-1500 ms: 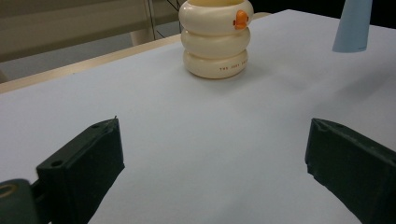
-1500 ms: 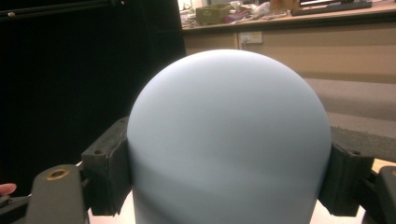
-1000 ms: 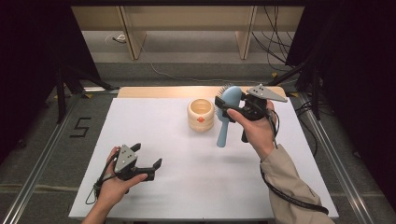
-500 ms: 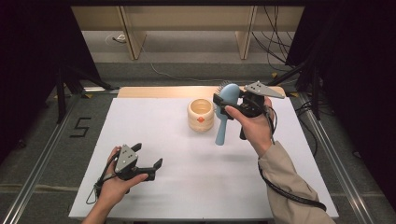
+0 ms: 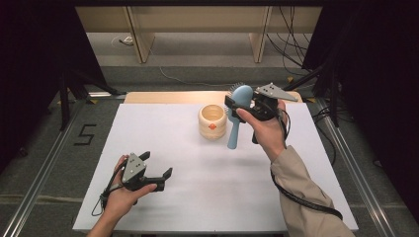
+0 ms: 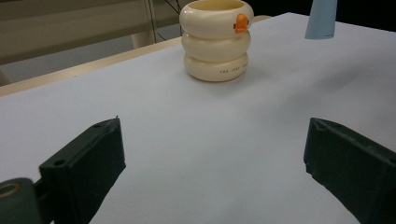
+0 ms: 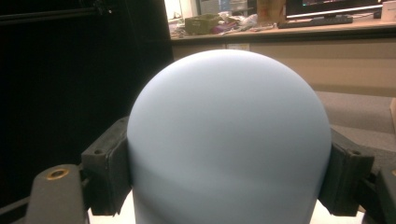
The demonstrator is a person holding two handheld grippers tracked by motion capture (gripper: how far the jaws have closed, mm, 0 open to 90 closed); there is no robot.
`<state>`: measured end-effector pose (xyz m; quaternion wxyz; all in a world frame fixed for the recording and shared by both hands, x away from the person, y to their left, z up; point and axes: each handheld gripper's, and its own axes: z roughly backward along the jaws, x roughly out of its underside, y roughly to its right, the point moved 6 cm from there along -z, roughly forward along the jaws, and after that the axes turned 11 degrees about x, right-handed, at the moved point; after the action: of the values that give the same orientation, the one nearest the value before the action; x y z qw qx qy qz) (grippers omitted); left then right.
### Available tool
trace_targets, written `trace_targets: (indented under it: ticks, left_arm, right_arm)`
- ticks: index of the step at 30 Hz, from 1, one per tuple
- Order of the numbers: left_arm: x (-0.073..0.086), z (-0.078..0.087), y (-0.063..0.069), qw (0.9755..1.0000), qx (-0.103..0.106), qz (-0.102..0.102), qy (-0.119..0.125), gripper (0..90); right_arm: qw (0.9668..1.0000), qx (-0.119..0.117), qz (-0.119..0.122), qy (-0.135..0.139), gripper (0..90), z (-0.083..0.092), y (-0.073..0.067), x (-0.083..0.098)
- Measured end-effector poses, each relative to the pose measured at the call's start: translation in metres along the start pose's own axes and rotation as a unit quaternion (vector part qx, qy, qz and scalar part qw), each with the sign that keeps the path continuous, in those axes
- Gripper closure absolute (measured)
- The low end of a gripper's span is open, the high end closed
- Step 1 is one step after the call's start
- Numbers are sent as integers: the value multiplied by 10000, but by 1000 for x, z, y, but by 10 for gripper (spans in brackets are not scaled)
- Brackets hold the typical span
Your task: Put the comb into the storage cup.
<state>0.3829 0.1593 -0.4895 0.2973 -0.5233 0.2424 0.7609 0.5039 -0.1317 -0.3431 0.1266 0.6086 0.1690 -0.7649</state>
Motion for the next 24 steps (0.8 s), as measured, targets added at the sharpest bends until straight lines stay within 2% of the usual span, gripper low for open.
trace_targets:
  ticks: [24]
  left_arm:
    - [0,-1,1,10000,17,1,1,51]
  right_arm:
    - [9996,45,53,286,206,-12,-4,-16]
